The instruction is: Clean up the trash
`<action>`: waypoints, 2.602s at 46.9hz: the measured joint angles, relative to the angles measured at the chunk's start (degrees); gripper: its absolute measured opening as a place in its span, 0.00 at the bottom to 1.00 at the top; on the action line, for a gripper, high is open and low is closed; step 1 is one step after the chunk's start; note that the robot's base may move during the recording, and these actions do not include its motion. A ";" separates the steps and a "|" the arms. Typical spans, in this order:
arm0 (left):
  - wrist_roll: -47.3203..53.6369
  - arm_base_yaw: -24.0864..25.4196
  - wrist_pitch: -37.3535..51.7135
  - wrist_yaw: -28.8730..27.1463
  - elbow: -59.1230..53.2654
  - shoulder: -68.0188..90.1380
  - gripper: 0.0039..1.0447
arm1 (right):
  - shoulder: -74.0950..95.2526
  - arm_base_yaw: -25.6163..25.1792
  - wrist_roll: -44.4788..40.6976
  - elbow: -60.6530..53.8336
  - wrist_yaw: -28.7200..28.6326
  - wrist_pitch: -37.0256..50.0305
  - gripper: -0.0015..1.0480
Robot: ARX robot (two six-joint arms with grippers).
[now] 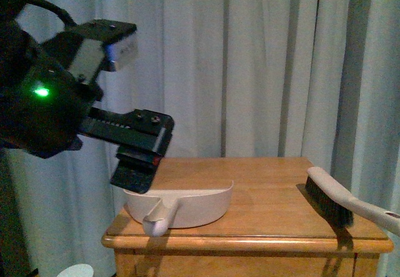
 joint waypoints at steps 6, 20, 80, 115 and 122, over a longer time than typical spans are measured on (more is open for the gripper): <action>-0.76 -2.29 -0.79 -1.90 5.35 6.43 0.93 | 0.00 0.00 0.00 0.00 0.00 0.00 0.93; -2.95 -5.25 -2.86 -3.82 12.98 15.54 0.93 | 0.00 0.00 0.00 0.00 0.02 0.00 0.93; -5.66 -1.11 -0.92 -3.74 16.94 27.98 0.93 | 0.00 0.00 0.00 0.00 0.02 0.00 0.93; -5.66 -0.59 1.29 -3.69 14.71 29.18 0.93 | 0.00 0.00 0.00 0.00 0.02 0.00 0.93; -5.64 -0.52 1.51 -3.82 14.56 29.27 0.93 | 0.00 0.00 0.00 0.00 0.00 0.00 0.93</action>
